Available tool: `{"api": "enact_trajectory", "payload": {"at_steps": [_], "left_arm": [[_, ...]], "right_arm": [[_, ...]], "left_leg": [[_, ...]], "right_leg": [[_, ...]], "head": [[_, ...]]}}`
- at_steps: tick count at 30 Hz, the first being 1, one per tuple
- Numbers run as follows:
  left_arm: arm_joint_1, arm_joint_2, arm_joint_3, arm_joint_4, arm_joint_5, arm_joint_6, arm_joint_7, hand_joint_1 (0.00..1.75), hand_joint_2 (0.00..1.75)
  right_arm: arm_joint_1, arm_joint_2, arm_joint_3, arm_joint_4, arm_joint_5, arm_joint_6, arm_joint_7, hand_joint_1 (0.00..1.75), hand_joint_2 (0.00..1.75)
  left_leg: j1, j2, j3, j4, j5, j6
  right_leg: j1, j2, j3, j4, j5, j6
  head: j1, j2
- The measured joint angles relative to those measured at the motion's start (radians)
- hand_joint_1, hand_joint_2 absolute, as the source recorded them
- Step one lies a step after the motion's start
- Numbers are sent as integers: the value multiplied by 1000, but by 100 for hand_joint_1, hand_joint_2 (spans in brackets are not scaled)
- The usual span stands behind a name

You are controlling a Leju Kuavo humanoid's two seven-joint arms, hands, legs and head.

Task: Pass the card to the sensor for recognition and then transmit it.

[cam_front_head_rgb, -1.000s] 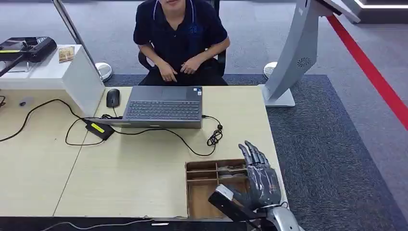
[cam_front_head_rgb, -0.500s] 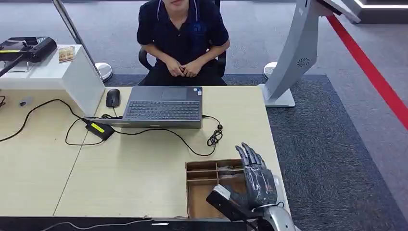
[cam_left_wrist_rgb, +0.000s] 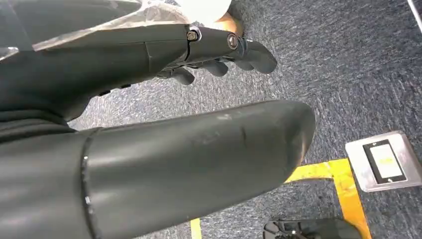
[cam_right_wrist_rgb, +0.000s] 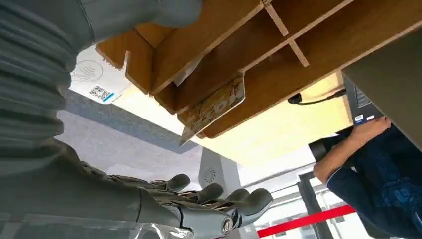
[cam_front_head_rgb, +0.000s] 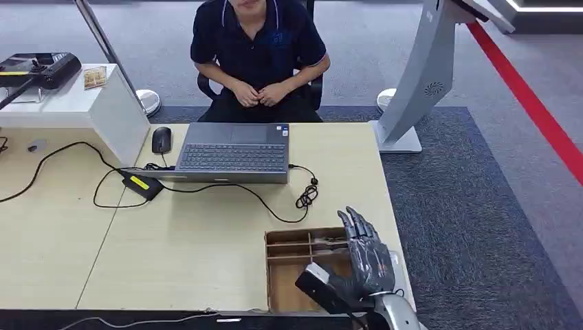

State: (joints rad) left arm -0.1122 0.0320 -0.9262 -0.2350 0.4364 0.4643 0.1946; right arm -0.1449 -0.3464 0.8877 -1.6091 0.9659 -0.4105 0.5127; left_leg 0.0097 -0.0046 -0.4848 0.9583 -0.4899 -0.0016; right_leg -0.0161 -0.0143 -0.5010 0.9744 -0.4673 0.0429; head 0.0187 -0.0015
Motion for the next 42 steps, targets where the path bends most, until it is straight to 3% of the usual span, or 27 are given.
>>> {"api": "enact_trajectory", "payload": {"at_steps": [33,35,37,42], "left_arm": [[0,0,-10,0,0,0,0,0,0],[0,0,-10,0,0,0,0,0,0],[0,0,-10,0,0,0,0,0,0],[0,0,-11,0,1,0,0,0,0]], "right_arm": [[0,8,-10,10,2,-22,-3,3,175],[0,8,-10,10,2,-22,-4,19,175],[0,8,-10,10,2,-22,-4,5,175],[0,8,-10,16,2,-22,-4,5,175]], "left_leg": [[0,0,0,0,0,0],[0,0,0,0,0,0],[0,0,0,0,0,0],[0,0,0,0,0,0]], "right_leg": [[0,0,0,0,0,0],[0,0,0,0,0,0],[0,0,0,0,0,0],[0,0,0,0,0,0]], "head": [[0,0],[0,0],[0,0],[0,0]]}}
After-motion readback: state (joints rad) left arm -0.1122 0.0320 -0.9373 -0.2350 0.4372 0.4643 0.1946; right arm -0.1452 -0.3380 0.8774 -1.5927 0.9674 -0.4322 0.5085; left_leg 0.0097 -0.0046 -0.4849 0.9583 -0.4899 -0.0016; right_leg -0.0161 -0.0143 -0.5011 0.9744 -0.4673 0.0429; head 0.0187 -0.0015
